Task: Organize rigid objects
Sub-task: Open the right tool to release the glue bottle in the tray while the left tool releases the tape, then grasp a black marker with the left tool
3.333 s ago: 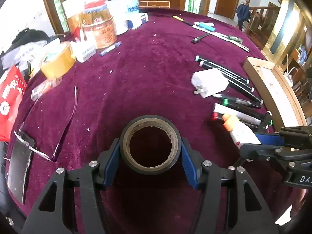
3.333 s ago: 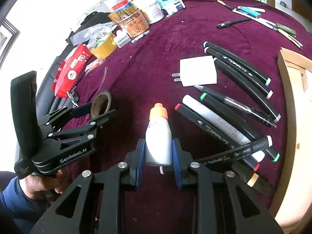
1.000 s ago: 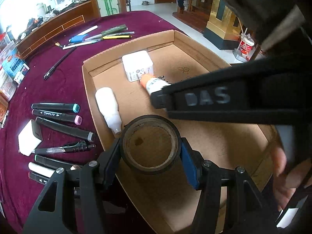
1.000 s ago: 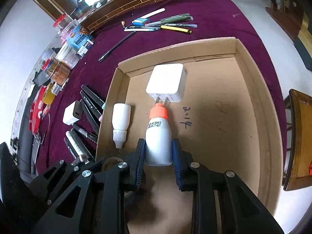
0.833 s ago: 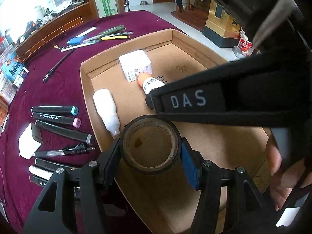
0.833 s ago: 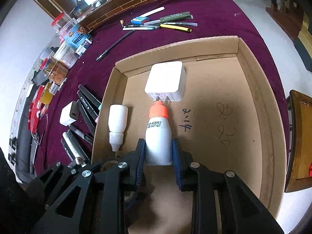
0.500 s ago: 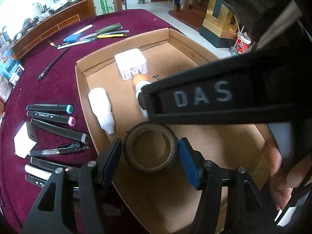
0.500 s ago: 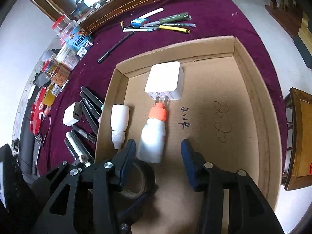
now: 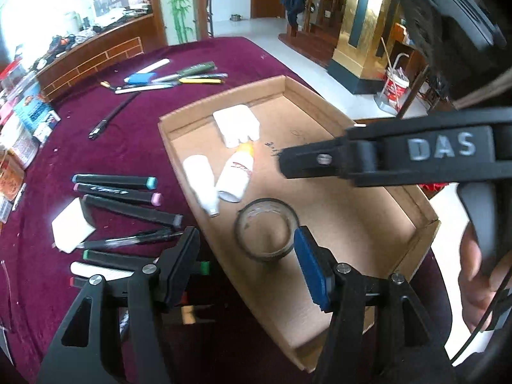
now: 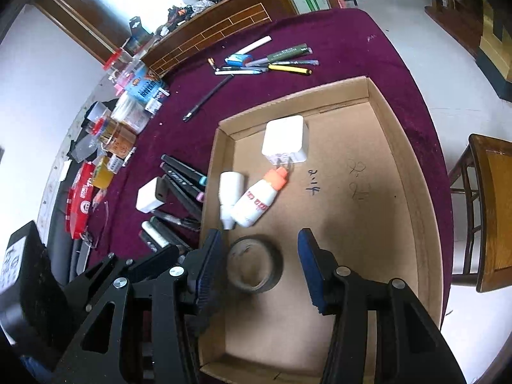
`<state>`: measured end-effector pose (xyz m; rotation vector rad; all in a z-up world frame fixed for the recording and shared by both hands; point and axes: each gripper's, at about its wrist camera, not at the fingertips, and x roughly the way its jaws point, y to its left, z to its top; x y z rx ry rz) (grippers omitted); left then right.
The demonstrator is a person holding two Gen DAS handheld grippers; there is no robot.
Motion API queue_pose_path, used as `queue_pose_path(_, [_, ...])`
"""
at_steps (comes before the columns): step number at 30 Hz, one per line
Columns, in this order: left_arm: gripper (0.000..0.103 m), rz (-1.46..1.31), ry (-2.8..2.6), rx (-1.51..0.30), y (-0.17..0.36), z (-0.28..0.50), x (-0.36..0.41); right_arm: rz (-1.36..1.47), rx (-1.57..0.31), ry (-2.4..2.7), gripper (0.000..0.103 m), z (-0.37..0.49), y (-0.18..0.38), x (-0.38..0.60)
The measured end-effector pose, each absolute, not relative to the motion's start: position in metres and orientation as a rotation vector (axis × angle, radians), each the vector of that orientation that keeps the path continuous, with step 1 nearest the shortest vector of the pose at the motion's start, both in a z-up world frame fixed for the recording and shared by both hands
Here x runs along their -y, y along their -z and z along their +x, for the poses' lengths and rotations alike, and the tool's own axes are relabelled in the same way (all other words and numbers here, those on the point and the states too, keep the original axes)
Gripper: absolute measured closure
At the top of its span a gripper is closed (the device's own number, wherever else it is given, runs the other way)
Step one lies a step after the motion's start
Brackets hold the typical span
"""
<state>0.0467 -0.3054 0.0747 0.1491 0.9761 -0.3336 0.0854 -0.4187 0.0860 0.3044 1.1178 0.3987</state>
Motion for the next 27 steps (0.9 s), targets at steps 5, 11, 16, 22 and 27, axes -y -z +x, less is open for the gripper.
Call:
queue_pose_path(5, [0.043, 0.138, 0.300, -0.959, -0.081, 0.037, 0.277, 0.324, -1.106, -0.419, 0.059, 0.074, -0.094, 0.406])
queue_pose_path(11, [0.043, 0.112, 0.254, -0.978, -0.073, 0.034, 0.226, 0.325, -1.104, -0.433, 0.059, 0.064, -0.098, 0.387])
queue_pose_path(16, [0.043, 0.080, 0.232, -1.023, -0.056, 0.032, 0.180, 0.333, -1.100, -0.424, 0.058, 0.054, -0.099, 0.382])
queue_pose_path(22, [0.041, 0.117, 0.273, -1.084, -0.033, 0.042, 0.171, 0.342, -1.108, -0.398, 0.058, 0.043, -0.096, 0.379])
queue_pose_path(27, [0.043, 0.093, 0.326, -1.083, -0.031, 0.046, 0.174, 0.337, -1.122, -0.396, 0.058, 0.034, -0.092, 0.373])
